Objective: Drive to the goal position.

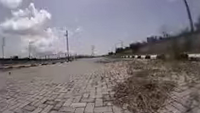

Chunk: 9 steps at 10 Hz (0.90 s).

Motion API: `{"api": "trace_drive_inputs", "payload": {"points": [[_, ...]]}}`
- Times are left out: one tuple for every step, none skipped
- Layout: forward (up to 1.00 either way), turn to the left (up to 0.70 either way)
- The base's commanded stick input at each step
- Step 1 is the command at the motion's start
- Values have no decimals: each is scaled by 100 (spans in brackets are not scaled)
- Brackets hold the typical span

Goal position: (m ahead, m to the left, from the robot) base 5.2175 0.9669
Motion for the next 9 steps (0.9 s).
{"api": "trace_drive_inputs", "payload": {"points": [[100,34],[100,25],[100,17],[100,8],[100,0],[100,0],[100,0],[100,0],[100,0]]}}
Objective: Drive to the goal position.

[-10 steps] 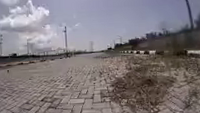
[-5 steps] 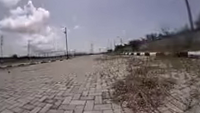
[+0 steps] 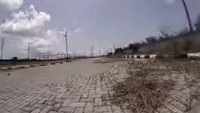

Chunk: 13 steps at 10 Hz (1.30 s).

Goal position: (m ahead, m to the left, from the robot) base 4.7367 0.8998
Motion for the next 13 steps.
{"api": "trace_drive_inputs", "payload": {"points": [[100,0],[100,0],[100,0],[100,0],[100,0],[100,0],[100,0],[100,0],[100,0],[100,0],[100,0],[100,0],[100,0]]}}
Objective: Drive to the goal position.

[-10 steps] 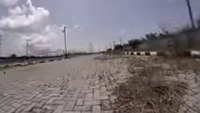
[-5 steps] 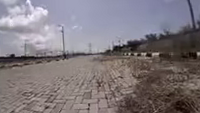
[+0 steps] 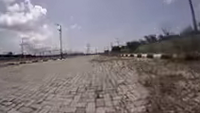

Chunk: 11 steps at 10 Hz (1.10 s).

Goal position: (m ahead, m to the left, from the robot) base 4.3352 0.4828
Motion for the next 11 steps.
{"api": "trace_drive_inputs", "payload": {"points": [[100,22],[100,40],[100,40],[100,40],[100,35],[100,23],[100,10],[100,0],[100,0],[100,0],[100,0]]}}
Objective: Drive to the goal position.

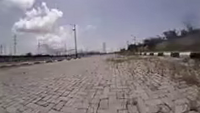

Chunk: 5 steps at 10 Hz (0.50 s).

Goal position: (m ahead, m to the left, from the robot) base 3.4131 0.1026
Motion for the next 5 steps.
{"api": "trace_drive_inputs", "payload": {"points": [[100,0],[100,0],[100,0],[100,0],[100,0]]}}
